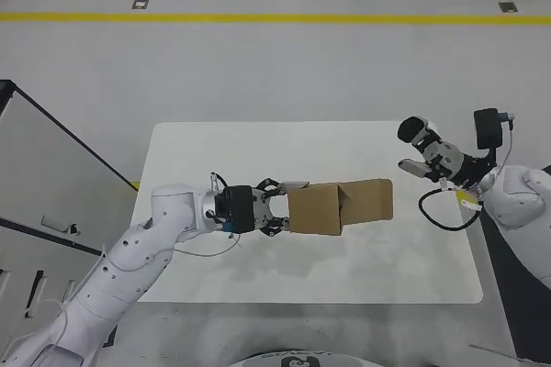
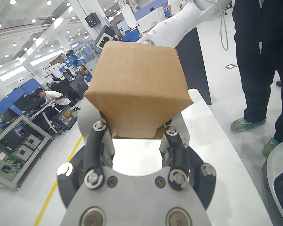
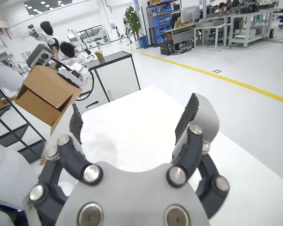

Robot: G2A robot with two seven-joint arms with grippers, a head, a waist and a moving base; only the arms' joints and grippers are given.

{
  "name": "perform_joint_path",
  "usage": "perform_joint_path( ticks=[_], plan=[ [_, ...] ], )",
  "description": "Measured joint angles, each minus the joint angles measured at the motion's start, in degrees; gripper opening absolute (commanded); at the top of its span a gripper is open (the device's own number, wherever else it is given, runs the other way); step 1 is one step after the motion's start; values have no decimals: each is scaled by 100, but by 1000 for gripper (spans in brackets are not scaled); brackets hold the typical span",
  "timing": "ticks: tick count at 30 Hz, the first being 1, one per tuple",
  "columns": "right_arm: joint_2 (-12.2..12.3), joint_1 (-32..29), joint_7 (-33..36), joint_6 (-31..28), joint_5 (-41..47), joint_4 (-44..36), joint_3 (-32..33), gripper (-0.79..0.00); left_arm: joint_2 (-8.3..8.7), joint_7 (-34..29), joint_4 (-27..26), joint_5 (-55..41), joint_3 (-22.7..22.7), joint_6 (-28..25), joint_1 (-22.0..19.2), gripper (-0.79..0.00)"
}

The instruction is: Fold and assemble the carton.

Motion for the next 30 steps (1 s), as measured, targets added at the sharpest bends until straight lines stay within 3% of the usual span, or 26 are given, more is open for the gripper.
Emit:
perform_joint_path(
  ticks=[7, 9, 13, 30],
  plan=[
    [247, 636, 3923, 0, 3494, 265, -221, 0, 0, 0, 0, 0, 0, 0, 0, -785],
    [297, 710, 4519, 3, 4012, 276, -399, 0, 0, 0, 0, 0, 0, 0, 0, -785],
    [437, 891, 4179, 159, 4293, 206, -819, 0, 0, 0, 0, 0, 0, 0, 0, -785],
    [438, 892, 4201, 164, 4296, 206, -813, 0, 0, 0, 0, 0, 0, 0, 0, -785]
  ],
)
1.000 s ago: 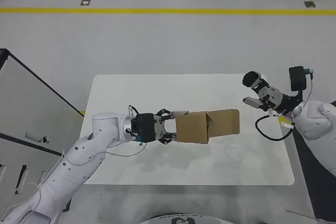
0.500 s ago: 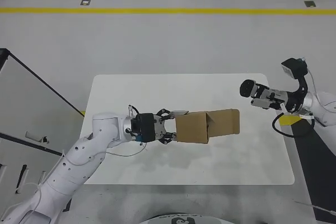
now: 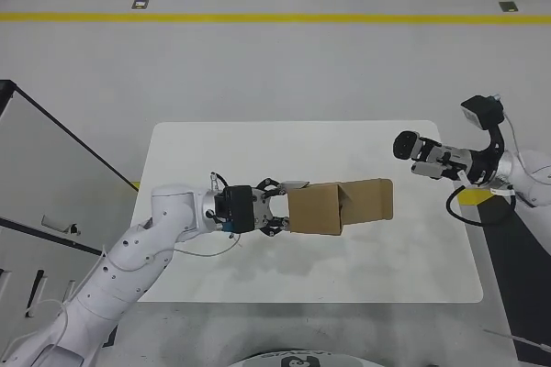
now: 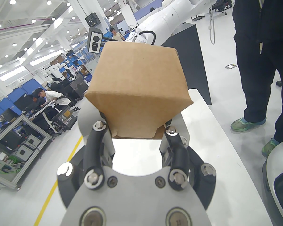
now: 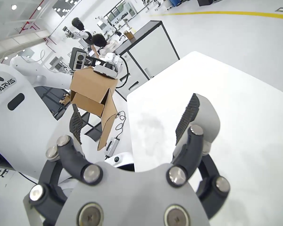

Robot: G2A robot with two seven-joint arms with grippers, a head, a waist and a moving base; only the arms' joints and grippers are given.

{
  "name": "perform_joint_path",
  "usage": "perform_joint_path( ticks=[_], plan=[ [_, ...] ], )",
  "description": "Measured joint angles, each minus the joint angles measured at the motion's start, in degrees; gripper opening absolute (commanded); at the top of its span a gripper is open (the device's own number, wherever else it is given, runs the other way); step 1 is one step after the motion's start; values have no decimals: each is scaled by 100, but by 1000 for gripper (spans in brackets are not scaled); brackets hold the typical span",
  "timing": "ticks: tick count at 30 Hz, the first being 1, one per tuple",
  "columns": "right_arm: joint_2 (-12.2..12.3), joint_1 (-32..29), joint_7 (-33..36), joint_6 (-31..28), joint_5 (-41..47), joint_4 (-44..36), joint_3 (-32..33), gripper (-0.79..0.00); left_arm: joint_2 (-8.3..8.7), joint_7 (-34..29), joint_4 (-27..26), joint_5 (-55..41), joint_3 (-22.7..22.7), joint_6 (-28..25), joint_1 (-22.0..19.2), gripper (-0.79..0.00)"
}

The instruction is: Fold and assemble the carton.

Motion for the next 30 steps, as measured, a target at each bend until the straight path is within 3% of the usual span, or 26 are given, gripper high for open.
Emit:
perform_joint_path(
  ticks=[9, 16, 23, 30],
  plan=[
    [-3, -11, 374, 375, 564, -365, -80, 0, 0, 0, 0, 0, 0, 0, 0, -785],
    [34, 302, 1605, 1606, 1896, -652, -114, 0, 0, 0, 0, 0, 0, 0, 0, -785],
    [-94, 486, 2638, 2638, 2436, -486, 93, 0, 0, 0, 0, 0, 0, 0, 0, -785],
    [-103, 484, 2683, 2693, 2438, -469, 116, 0, 0, -2, 0, -2, 0, 2, 2, -785]
  ],
)
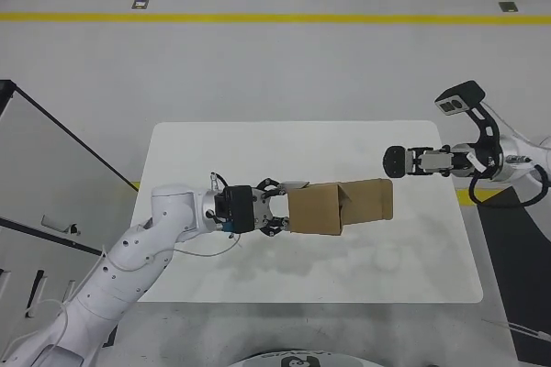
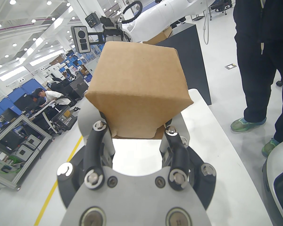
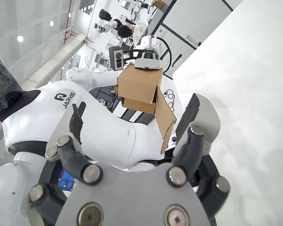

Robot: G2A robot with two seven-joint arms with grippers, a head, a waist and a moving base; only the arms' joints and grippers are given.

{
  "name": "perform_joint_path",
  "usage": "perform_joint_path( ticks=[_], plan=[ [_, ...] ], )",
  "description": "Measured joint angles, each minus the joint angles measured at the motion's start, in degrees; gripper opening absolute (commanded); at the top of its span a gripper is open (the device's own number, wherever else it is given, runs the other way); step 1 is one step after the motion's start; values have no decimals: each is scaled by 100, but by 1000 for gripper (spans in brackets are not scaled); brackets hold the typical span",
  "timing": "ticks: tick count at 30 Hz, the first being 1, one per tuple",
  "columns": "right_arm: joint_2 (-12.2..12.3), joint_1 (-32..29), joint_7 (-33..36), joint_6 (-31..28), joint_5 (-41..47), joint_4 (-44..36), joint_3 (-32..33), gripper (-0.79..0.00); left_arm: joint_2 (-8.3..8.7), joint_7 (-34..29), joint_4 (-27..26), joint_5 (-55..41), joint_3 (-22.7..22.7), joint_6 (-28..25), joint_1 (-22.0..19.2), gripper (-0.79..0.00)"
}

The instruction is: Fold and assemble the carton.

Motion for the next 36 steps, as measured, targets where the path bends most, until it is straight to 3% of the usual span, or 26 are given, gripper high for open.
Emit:
perform_joint_path(
  ticks=[4, 6, 10, 13, 36],
  plan=[
    [-11, -217, -320, -174, -487, 170, 84, 0, -1, -65, -53, -210, -44, 45, 76, -785],
    [-30, -326, -134, -153, -232, 279, 137, 0, 11, 5, -51, -299, -98, -28, 98, -785],
    [-54, -503, 71, 64, 288, 493, 341, -243, 29, 251, -22, -495, -194, -124, 156, -785],
    [-103, -656, 116, 109, 241, 451, 420, -351, 30, 359, -3, -556, -198, -165, 167, -785],
    [-574, -1106, 481, 473, -222, -18, 921, -499, -15, 434, 89, -758, -132, -143, 105, -785]
  ],
)
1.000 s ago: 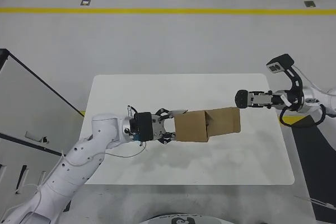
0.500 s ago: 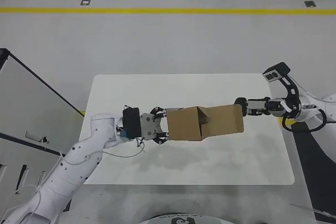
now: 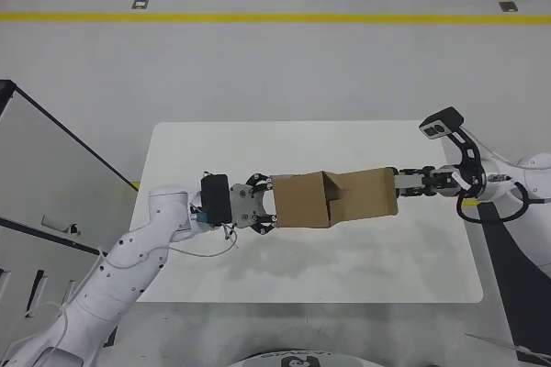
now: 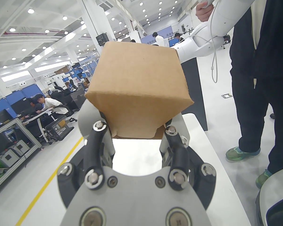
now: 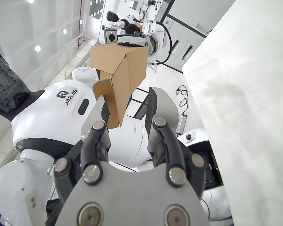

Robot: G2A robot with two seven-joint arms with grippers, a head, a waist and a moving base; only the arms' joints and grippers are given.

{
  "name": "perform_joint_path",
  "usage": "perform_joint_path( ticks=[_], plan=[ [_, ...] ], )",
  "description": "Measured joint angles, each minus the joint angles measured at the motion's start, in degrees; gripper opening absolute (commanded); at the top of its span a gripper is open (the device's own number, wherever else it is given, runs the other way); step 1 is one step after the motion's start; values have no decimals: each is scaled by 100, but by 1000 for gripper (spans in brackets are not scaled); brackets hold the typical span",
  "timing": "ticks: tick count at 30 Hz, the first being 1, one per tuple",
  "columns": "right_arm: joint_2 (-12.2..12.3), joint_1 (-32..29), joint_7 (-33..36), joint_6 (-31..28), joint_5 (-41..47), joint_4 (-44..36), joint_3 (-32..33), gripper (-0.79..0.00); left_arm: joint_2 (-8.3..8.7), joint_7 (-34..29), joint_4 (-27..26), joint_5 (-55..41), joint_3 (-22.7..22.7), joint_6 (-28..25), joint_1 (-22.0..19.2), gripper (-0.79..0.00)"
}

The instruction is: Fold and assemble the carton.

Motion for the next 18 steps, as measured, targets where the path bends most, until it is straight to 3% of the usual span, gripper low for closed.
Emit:
perform_joint_path(
  ticks=[13, 18],
  plan=[
    [-255, 5, 229, 230, -90, -221, 215, -610, 1, -111, -7, 187, 3, -9, -51, -785],
    [-345, 11, 308, 308, -97, -295, 294, -606, 10, -169, -28, 282, -13, 11, -35, -785]
  ],
)
